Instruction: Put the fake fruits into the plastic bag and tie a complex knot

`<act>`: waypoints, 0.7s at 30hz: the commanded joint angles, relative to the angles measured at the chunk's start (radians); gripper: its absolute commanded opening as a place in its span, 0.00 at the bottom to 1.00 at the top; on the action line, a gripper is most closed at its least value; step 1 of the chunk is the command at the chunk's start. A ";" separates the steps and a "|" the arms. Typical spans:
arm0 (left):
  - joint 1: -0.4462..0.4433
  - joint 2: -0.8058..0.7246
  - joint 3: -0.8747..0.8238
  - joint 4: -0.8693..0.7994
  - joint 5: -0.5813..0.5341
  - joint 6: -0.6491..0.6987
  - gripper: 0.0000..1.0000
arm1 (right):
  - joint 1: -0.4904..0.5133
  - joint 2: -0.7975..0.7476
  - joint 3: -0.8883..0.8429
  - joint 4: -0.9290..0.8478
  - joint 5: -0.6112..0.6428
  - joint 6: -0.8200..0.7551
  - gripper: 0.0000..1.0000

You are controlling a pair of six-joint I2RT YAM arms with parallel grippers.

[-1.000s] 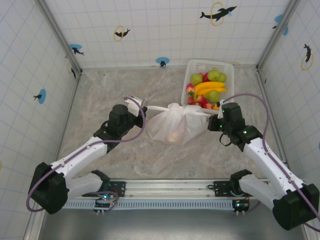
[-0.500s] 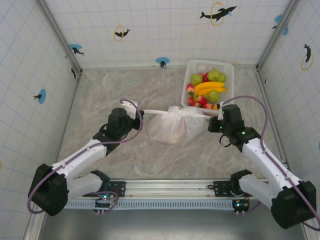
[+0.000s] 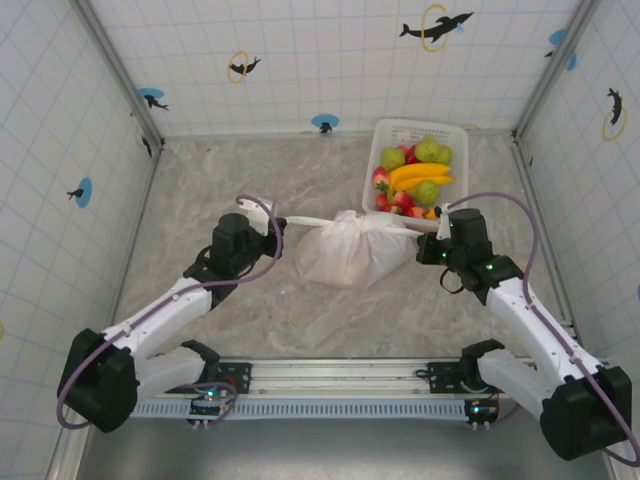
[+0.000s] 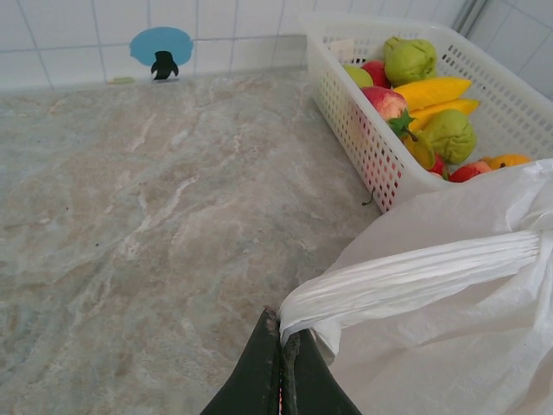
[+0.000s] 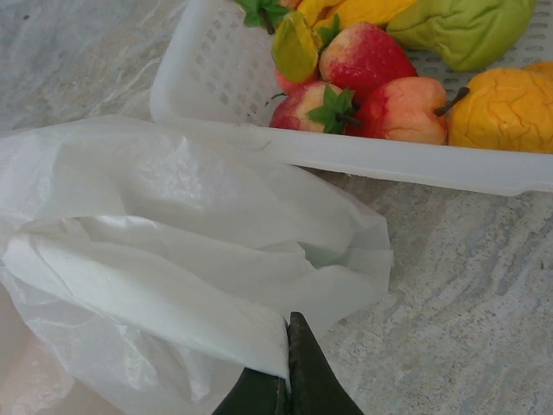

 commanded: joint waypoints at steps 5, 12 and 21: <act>0.038 -0.082 0.092 -0.052 -0.077 0.060 0.00 | -0.080 -0.064 0.033 -0.030 0.007 -0.010 0.00; 0.037 -0.106 0.132 -0.083 -0.100 0.067 0.00 | -0.114 -0.060 0.059 -0.026 -0.001 -0.005 0.00; 0.037 -0.079 0.112 -0.054 -0.030 0.052 0.12 | -0.115 -0.091 0.041 0.000 -0.186 -0.033 0.18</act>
